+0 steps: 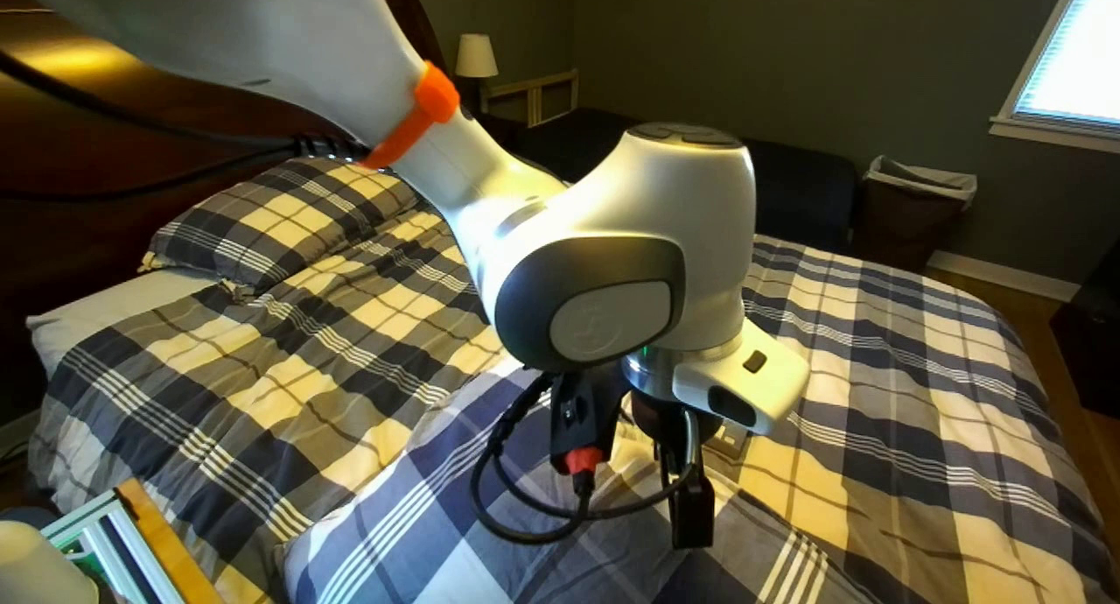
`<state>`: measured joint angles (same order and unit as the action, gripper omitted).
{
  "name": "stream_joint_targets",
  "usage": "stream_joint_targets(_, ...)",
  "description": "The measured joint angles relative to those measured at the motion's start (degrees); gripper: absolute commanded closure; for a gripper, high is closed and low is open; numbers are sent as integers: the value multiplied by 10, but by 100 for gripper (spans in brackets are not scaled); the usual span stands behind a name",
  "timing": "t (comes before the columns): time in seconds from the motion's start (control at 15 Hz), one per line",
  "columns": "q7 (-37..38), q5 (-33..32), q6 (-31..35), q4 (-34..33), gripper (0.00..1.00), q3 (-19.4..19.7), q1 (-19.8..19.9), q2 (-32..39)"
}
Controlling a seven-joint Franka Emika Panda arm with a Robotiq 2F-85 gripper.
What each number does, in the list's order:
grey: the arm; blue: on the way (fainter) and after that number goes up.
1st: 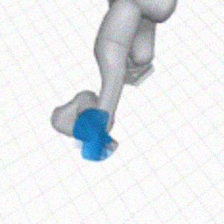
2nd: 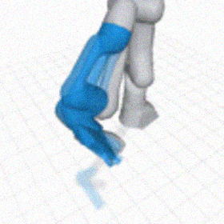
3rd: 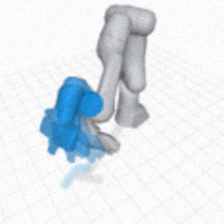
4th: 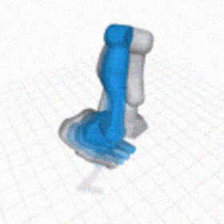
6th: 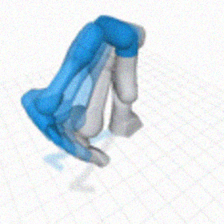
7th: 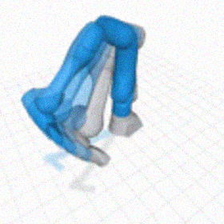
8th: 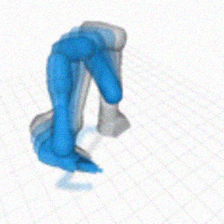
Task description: Move the pillow to the left
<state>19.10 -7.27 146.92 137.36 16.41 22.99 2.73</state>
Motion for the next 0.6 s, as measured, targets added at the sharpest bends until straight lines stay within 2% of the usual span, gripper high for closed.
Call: stream_joint_targets(0.6,-36,151,-2,-71,0,-5,-20,125)
